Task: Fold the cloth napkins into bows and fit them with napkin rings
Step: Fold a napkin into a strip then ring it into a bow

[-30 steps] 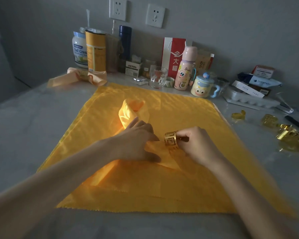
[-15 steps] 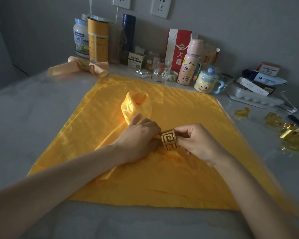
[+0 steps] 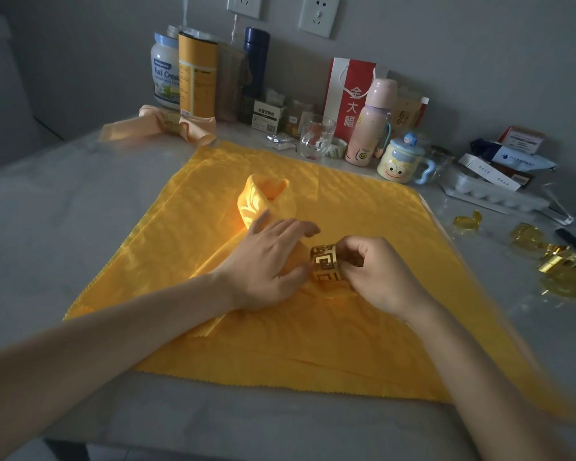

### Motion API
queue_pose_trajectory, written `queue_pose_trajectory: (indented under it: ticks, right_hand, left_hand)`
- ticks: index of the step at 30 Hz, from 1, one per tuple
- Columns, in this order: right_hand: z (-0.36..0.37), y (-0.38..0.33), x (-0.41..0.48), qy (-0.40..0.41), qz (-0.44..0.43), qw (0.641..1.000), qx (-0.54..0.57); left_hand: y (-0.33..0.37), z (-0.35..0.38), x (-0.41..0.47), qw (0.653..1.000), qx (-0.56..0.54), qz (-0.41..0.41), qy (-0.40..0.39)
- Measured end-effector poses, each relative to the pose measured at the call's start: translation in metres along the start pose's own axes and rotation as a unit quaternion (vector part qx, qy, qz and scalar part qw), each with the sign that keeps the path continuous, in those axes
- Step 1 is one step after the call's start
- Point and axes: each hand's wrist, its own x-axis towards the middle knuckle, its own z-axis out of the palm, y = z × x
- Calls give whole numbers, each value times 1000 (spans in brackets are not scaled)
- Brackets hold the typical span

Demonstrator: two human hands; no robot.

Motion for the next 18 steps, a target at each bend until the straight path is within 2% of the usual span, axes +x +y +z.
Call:
queue_pose_trajectory:
  ticks: [3, 6, 18]
  right_hand:
    - [3, -6, -2, 38, -31, 999, 10]
    - [9, -11, -3, 88, -57, 994, 36]
    - [11, -3, -1, 158, -108, 981, 25]
  left_hand:
    - [1, 4, 2, 999, 39, 2, 0]
    - [0, 4, 3, 999, 16, 16, 42]
    - [-7, 4, 2, 994, -20, 10, 109]
